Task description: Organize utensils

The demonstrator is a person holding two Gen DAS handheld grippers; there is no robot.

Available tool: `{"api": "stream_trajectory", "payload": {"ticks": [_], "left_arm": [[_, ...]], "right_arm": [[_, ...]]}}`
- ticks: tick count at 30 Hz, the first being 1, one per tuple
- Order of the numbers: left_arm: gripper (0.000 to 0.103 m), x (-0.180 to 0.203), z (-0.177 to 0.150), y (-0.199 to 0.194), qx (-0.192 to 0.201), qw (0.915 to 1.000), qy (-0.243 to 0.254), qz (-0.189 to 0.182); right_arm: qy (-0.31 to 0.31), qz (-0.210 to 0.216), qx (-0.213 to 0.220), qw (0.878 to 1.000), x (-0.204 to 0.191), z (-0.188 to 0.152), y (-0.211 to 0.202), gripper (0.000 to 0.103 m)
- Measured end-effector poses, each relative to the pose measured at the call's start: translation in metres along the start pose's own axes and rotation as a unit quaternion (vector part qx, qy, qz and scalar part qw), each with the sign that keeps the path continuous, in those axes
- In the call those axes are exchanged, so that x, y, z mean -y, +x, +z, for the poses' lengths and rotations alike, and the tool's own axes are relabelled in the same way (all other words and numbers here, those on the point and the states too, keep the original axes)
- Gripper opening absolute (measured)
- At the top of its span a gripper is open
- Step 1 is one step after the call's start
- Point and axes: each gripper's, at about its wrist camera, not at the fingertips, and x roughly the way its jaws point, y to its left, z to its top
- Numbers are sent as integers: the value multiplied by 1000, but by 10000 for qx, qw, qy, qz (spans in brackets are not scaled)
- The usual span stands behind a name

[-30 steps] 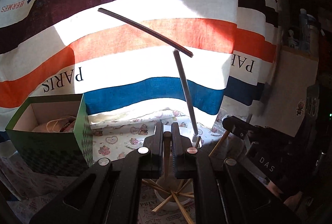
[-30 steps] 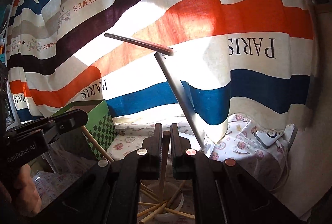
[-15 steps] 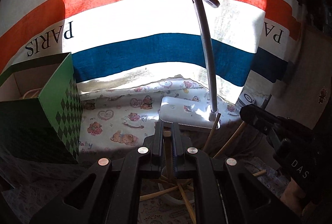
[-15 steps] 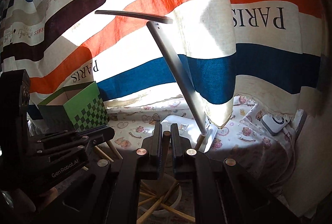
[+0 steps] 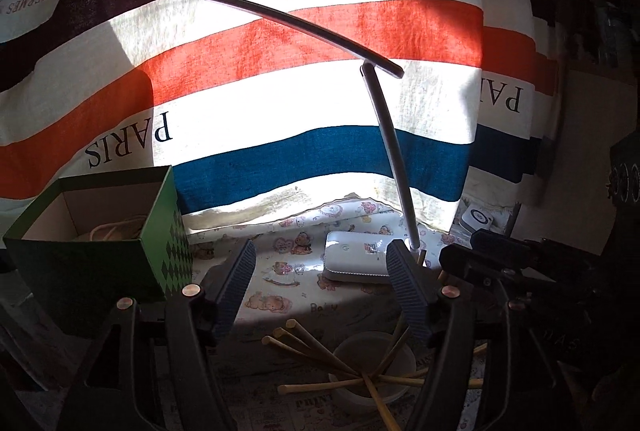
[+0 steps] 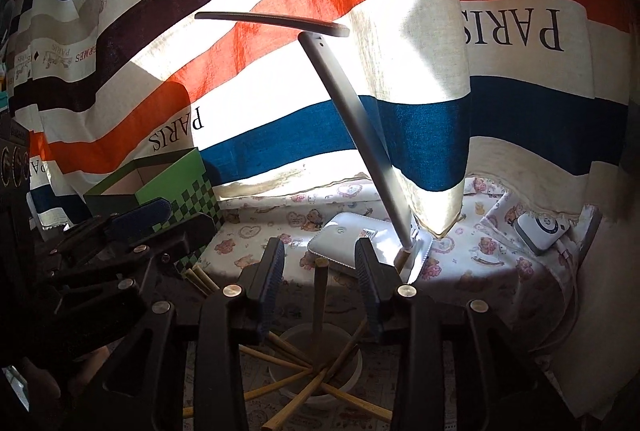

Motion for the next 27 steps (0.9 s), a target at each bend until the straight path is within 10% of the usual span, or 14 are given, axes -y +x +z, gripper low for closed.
{"api": "stream_trajectory", "payload": {"ticks": [6, 11, 27], "left_arm": [[103, -27, -1, -52, 722, 9958, 80, 561], [103, -51, -16, -90, 984, 9891, 216, 1071], [103, -71, -152, -133, 700, 9908, -200, 1140]], "right_arm": [[-77, -297, 560, 9980, -7, -3, -42, 69], [-485, -320, 1147, 9917, -34, -18, -84, 91], [-401, -148, 756, 9962, -67, -124, -65, 92]]}}
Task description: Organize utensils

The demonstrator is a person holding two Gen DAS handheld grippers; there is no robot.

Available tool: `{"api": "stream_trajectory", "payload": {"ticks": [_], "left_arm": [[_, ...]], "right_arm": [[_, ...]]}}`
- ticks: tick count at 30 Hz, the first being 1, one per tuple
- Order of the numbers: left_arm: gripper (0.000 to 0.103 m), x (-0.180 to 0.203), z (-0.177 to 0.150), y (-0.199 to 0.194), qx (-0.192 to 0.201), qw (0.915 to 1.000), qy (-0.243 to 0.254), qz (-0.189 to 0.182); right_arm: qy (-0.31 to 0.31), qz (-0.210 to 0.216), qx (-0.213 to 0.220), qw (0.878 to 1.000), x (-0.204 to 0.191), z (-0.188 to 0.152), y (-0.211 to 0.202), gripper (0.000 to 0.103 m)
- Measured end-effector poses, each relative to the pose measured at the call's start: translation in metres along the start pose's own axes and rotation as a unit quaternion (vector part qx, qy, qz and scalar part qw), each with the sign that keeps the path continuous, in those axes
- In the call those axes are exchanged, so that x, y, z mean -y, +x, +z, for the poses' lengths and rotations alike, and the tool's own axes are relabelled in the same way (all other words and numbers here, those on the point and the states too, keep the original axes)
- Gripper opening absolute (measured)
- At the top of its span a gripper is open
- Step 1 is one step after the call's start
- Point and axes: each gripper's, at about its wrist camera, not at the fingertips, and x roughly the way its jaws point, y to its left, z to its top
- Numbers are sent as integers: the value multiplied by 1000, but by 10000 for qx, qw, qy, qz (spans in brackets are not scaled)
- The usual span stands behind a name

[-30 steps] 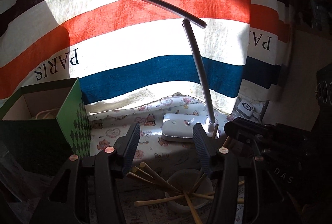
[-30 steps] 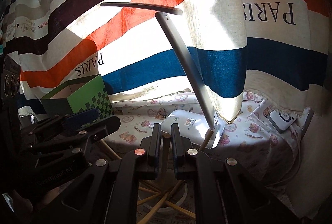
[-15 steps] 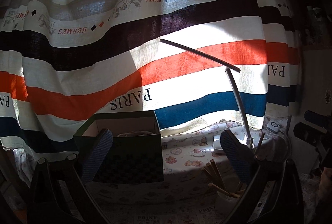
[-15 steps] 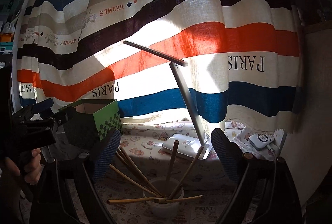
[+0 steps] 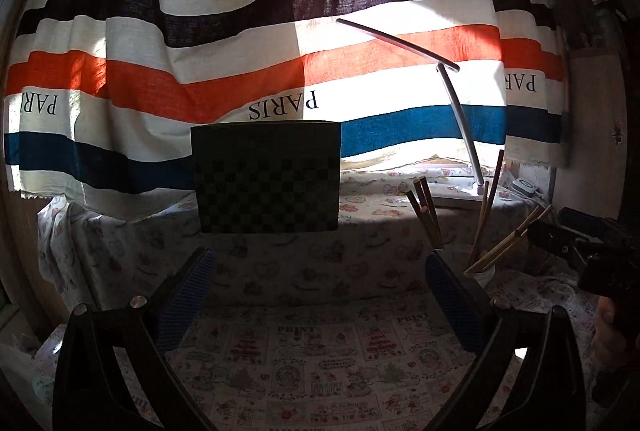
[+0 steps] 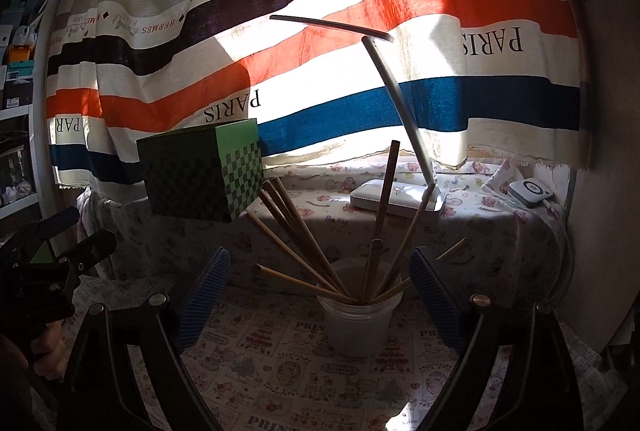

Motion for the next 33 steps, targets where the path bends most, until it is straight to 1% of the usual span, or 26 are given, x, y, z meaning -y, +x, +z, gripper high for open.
{"api": "stream_trajectory", "payload": {"ticks": [2, 4, 7, 9, 12, 14, 17, 21, 25, 28, 30, 33], "left_arm": [[103, -7, -12, 0, -50, 9999, -127, 9], [103, -11, -22, 1, -56, 9999, -90, 85], [103, -16, -33, 5, -79, 9996, 0, 278], [103, -20, -40, 10, -177, 9993, -23, 317], [103, -24, -50, 15, -275, 9989, -96, 369], [103, -24, -53, 17, -318, 9987, -43, 401], [103, -24, -56, 17, -315, 9987, -52, 398], [103, -27, -61, 21, -467, 9981, -148, 364], [103, -25, -64, 18, -295, 9987, -75, 419], [103, -26, -64, 21, -379, 9987, -95, 329], [103, -27, -64, 20, -352, 9984, -132, 415], [103, -26, -64, 23, -428, 9976, -81, 534]], "right_arm": [[70, 17, 47, 10000, 0, -12, 3, 92], [144, 28, 39, 9999, 1, -23, 7, 92], [162, 42, -95, 9998, 1, -39, 16, 92], [132, 54, -208, 9997, 0, -49, 21, 92], [166, -37, -180, 9997, -1, -60, 23, 92], [173, -145, -121, 9997, -1, -65, 24, 92], [146, -230, -137, 9995, -1, -69, 27, 92], [54, -373, -83, 9993, -3, -73, 30, 92], [38, -366, -107, 9993, -6, -76, 32, 92], [8, -372, -124, 9992, -6, -76, 32, 92], [52, -385, -114, 9992, -4, -76, 32, 92], [64, -468, -189, 9987, -4, -76, 35, 93]]}}
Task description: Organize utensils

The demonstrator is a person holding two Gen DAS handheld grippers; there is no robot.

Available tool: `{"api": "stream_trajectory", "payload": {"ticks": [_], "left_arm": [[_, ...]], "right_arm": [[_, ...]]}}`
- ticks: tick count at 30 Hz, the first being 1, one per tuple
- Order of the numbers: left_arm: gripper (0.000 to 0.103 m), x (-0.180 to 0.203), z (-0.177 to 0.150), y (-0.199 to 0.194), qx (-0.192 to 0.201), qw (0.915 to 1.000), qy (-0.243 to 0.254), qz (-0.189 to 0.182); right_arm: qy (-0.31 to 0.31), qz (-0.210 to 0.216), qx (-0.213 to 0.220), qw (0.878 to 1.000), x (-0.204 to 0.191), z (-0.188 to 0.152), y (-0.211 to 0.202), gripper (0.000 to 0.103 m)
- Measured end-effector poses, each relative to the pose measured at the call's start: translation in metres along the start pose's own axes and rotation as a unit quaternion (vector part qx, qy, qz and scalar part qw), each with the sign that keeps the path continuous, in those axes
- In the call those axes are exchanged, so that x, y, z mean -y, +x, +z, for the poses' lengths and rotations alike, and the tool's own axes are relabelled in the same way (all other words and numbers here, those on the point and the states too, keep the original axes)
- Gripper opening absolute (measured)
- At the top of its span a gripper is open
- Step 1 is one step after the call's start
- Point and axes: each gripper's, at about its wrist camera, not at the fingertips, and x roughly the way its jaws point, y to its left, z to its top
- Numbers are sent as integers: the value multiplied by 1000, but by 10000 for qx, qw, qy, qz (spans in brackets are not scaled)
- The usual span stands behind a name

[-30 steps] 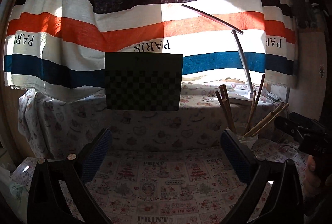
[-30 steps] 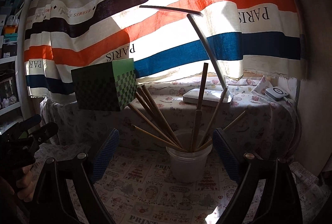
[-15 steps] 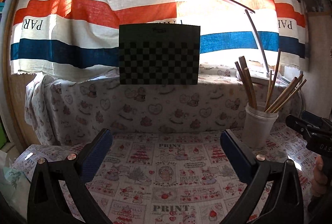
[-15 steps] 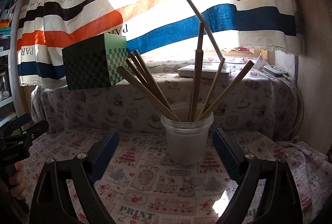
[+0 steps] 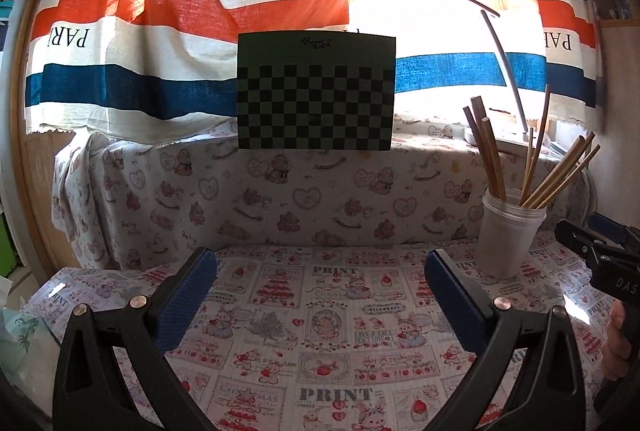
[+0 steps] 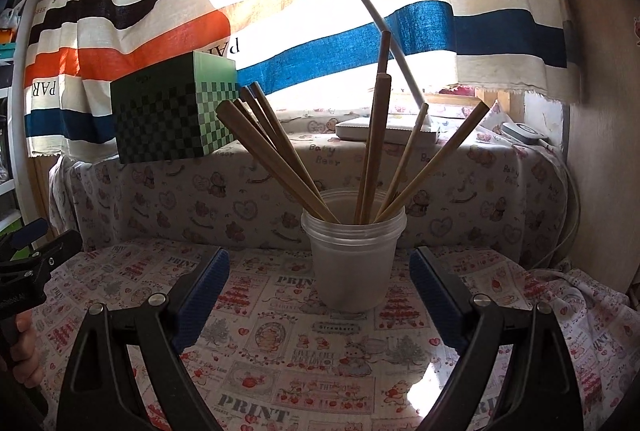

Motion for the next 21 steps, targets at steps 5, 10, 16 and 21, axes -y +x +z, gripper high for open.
{"api": "stream_trajectory", "payload": {"ticks": [5, 10, 16, 21], "left_arm": [[103, 1, -1, -2, 30, 9999, 50, 98], [103, 2, -1, -2, 43, 9999, 75, 92], [103, 3, 0, -1, 4, 9999, 80, 84], [103, 2, 0, -1, 13, 9999, 75, 67]], "right_arm": [[-258, -91, 158, 9995, -10, -1, -7, 103], [-384, -48, 129, 9992, -15, -1, -6, 103], [-346, -63, 120, 9993, -15, -1, -5, 103], [-364, -64, 108, 9993, -15, -1, -5, 103]]}}
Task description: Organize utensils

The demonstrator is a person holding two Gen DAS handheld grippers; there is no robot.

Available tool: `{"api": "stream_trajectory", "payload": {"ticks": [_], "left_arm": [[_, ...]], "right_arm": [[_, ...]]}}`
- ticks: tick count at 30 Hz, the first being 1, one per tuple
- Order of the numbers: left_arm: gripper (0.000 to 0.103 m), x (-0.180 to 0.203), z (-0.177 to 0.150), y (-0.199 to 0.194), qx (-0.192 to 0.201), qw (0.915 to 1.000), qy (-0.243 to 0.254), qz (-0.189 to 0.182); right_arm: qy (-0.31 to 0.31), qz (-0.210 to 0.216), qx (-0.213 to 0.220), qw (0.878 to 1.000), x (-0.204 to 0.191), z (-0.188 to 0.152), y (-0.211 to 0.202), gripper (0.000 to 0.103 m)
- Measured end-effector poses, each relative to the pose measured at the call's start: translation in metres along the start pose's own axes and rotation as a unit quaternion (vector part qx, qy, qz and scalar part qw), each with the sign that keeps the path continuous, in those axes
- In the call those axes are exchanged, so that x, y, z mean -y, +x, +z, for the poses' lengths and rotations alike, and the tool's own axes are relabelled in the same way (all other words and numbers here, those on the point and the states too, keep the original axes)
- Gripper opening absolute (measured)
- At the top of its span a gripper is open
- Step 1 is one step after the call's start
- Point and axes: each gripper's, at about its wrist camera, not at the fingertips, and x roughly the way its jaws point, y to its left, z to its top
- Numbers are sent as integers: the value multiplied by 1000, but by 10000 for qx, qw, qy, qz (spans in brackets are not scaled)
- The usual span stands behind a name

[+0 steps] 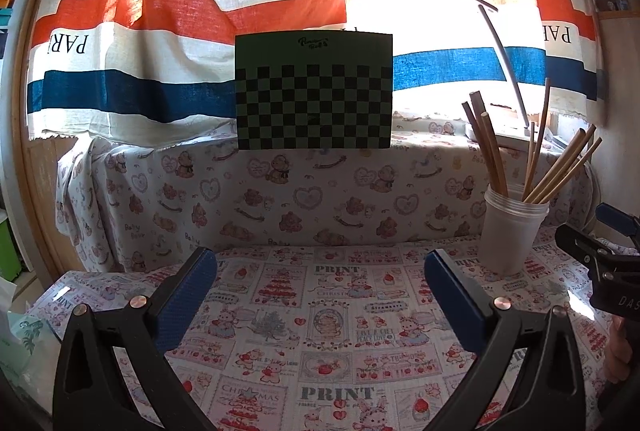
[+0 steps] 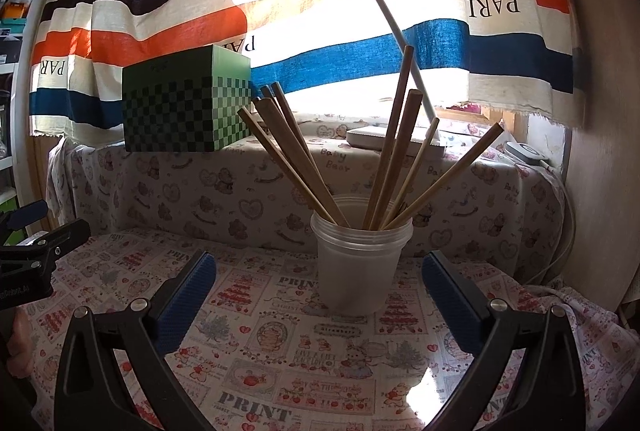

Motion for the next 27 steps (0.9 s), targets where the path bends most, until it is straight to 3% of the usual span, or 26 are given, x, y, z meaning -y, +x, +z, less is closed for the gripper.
{"api": "stream_trajectory", "payload": {"ticks": [27], "left_arm": [[103, 0, 0, 0, -12, 10000, -22, 60]], "right_arm": [[-7, -23, 1, 10000, 0, 0, 0, 103]]}}
